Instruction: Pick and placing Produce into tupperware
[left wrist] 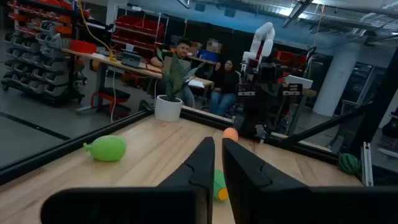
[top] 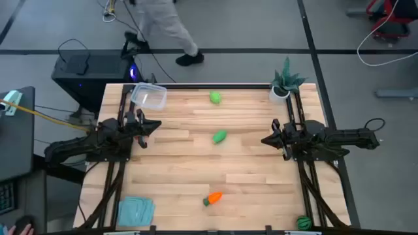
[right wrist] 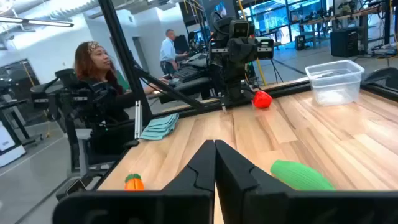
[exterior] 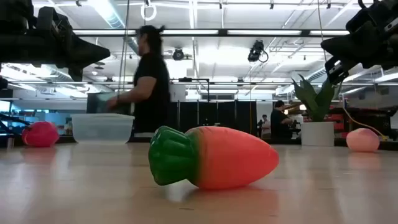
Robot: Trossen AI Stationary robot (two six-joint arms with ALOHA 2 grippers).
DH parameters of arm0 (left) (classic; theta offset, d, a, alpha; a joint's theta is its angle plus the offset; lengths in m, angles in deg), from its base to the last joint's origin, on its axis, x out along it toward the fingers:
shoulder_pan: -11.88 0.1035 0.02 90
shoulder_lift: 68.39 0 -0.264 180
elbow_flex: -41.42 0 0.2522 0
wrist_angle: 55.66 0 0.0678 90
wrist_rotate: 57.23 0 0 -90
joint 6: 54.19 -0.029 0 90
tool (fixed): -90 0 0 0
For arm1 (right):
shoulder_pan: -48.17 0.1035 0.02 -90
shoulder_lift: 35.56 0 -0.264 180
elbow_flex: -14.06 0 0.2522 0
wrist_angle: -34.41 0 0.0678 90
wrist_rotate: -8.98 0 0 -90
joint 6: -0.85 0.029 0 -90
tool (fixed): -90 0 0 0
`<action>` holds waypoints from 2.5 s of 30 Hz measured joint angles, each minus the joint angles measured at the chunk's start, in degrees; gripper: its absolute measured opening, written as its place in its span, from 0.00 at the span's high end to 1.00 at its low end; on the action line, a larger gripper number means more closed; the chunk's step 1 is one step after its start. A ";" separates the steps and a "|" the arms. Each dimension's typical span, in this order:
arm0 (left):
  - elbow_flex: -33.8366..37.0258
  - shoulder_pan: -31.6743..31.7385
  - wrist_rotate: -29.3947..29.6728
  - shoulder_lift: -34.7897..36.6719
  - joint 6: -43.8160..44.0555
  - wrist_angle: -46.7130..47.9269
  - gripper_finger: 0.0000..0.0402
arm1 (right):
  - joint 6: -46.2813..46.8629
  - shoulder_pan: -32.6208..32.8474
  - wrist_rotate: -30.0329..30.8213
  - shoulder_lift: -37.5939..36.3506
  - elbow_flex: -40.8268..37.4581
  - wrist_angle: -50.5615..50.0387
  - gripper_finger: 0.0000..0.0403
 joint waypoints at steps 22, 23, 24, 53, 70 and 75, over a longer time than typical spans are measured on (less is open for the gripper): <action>0.00 0.02 0.00 -0.02 0.00 0.00 0.90 | 0.01 0.00 0.00 0.00 0.00 -0.02 0.97; 0.00 0.02 0.02 -0.02 0.00 -0.02 0.90 | -0.01 0.00 0.00 0.00 0.00 0.00 0.97; 0.00 0.02 0.02 -0.01 0.00 -0.01 0.91 | 0.00 -0.01 0.01 0.02 0.00 -0.02 0.97; 0.00 0.00 0.01 -0.02 0.00 -0.01 0.92 | 0.00 0.00 0.01 0.01 0.00 -0.01 0.97; 0.00 0.01 0.02 -0.02 0.00 0.00 0.90 | -5.22 -0.02 1.51 0.00 0.00 -0.02 0.97; 0.00 0.01 0.00 -0.01 0.00 0.00 0.91 | -7.55 -0.02 1.70 0.00 0.00 -0.02 0.97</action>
